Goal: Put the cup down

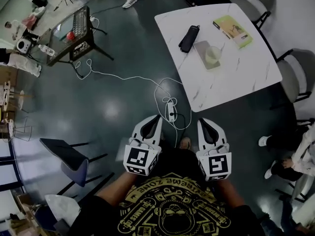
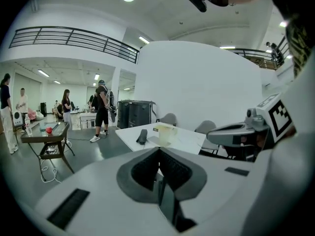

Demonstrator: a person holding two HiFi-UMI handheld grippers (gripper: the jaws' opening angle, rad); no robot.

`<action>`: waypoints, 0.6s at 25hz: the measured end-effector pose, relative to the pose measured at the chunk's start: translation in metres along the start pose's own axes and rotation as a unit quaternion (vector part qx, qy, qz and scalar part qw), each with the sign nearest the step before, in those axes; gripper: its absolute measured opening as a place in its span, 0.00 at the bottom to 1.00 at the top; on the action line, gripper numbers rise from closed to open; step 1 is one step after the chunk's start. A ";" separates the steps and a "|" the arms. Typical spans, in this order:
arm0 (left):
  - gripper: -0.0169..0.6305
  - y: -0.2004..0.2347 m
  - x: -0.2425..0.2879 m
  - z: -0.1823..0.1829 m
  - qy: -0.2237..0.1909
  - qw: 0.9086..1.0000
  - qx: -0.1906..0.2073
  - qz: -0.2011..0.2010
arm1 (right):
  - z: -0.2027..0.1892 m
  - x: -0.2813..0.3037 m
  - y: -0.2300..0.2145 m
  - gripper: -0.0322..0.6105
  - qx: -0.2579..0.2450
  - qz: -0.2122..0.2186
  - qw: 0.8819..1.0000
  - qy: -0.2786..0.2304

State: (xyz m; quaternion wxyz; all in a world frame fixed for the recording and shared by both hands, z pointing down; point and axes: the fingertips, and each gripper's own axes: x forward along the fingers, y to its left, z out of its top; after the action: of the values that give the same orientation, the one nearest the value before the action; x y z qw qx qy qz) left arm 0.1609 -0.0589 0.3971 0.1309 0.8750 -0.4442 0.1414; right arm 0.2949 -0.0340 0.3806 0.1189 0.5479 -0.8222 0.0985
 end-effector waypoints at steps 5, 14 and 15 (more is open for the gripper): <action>0.04 0.003 -0.002 -0.003 -0.002 1.000 0.007 -0.015 | -0.010 0.006 0.006 0.06 0.010 -0.010 1.000 0.010; 0.04 0.033 0.002 -0.001 -0.002 0.999 0.000 -0.043 | -0.001 0.028 0.019 0.06 0.006 -0.046 0.999 0.025; 0.04 0.037 0.003 -0.002 0.000 0.999 -0.002 -0.045 | 0.000 0.032 0.021 0.06 0.006 -0.047 0.999 0.026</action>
State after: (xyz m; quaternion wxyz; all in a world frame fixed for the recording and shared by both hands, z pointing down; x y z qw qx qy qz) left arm 0.1320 -0.0815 0.4039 0.1387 0.8936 -0.4051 0.1348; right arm 0.2634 -0.0538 0.3900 0.1418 0.5840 -0.7914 0.1118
